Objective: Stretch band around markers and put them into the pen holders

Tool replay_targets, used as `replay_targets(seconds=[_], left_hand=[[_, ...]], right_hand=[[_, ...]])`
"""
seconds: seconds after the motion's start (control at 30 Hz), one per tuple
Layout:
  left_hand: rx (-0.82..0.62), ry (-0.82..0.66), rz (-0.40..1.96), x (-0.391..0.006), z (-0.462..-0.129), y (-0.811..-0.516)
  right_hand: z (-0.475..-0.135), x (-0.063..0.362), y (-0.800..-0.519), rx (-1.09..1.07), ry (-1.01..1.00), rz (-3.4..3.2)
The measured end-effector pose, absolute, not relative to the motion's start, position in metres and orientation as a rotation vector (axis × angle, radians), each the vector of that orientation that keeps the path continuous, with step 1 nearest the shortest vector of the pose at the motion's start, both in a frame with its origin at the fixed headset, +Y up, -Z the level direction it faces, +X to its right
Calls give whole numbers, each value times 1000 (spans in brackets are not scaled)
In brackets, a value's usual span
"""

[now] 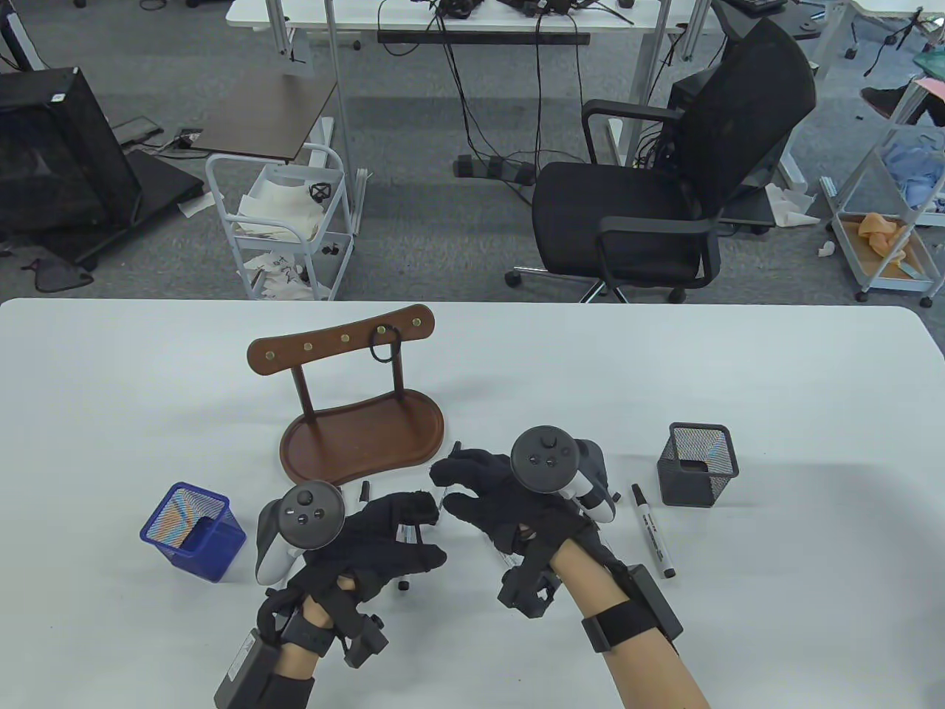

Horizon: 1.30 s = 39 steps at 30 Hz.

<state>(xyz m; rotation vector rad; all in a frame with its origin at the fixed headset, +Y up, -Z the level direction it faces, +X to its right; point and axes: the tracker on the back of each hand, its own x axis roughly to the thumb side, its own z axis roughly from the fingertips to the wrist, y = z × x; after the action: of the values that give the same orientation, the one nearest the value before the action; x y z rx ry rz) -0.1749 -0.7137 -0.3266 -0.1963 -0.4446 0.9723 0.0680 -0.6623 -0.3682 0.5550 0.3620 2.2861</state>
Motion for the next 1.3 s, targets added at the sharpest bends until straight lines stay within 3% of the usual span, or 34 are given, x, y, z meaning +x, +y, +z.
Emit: replay_targets(seconds=[0.43, 0.7, 1.3], left_hand=[[-182, -440, 949, -176, -326, -713], [-185, -434, 960, -176, -326, -713], [-186, -439, 963, -175, -326, -713]], right_hand=[[-370, 143, -656, 261, 252, 2551], [-375, 186, -663, 9, 334, 2679], [-362, 227, -697, -370, 322, 2894]])
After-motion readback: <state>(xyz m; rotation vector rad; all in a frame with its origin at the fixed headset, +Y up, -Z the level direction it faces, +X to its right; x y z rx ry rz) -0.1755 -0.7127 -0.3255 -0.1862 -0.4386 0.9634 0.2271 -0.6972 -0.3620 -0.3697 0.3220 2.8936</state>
